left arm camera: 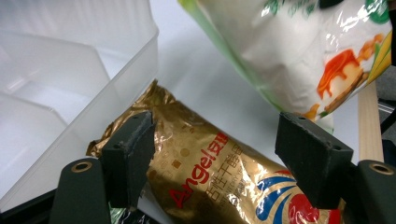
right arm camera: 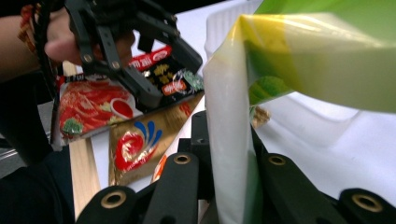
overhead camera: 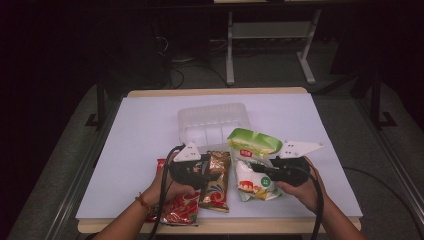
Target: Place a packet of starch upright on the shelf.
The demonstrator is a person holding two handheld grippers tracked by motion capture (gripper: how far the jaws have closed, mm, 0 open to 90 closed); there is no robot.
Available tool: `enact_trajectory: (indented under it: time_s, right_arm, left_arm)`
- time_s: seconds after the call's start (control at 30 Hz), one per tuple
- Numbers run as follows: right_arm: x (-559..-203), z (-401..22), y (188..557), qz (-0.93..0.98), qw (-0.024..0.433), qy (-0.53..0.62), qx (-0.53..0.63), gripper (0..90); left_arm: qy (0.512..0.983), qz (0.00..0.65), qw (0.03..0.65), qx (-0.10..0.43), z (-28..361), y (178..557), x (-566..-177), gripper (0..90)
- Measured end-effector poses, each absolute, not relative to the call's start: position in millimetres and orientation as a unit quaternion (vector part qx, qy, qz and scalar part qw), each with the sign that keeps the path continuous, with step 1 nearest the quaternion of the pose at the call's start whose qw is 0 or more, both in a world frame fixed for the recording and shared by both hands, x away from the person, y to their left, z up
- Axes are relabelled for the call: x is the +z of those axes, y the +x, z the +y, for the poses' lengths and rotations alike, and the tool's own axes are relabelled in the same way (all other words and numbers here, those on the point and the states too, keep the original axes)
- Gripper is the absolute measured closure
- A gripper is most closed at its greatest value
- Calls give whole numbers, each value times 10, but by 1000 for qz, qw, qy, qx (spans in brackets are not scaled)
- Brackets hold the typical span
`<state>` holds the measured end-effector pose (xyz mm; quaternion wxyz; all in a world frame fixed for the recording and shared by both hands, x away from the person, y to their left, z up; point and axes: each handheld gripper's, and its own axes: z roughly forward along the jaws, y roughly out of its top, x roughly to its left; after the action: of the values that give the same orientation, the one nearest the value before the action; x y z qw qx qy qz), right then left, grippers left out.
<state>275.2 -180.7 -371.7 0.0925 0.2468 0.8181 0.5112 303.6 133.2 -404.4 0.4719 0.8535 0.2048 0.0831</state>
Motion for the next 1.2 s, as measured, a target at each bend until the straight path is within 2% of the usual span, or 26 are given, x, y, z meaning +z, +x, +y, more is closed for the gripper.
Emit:
enact_trajectory:
  time_s: [0.23, 0.5, 0.53, 0.73, 0.8, 0.9, 1.2]
  right_arm:
    - [-3622, -1743, 2698, 810, 119, 244, 519, 817]
    - [-3483, -1615, 2747, 792, 174, 249, 529, 817]
    - [-3464, -1601, 2756, 791, 179, 248, 531, 817]
    - [-3354, -1507, 2868, 783, 211, 249, 530, 818]
    - [-3335, -1479, 2917, 778, 225, 248, 532, 818]
    - [-3323, -1437, 3001, 773, 252, 253, 525, 818]
    - [-3285, -1310, 3375, 751, 292, 282, 520, 819]
  left_arm:
    - [853, 198, 470, 108, 1486, 2948, -3977, 288]
    - [854, 212, 453, 145, 2114, 2723, -4004, 290]
    - [847, 232, 454, 150, 2291, 2679, -4030, 290]
    - [826, 282, 451, 187, 2696, 2608, -4145, 274]
    - [816, 299, 460, 180, 2801, 2608, -4161, 273]
    - [809, 309, 466, 181, 2883, 2609, -4174, 269]
    - [799, 318, 480, 174, 2925, 2601, -4239, 265]
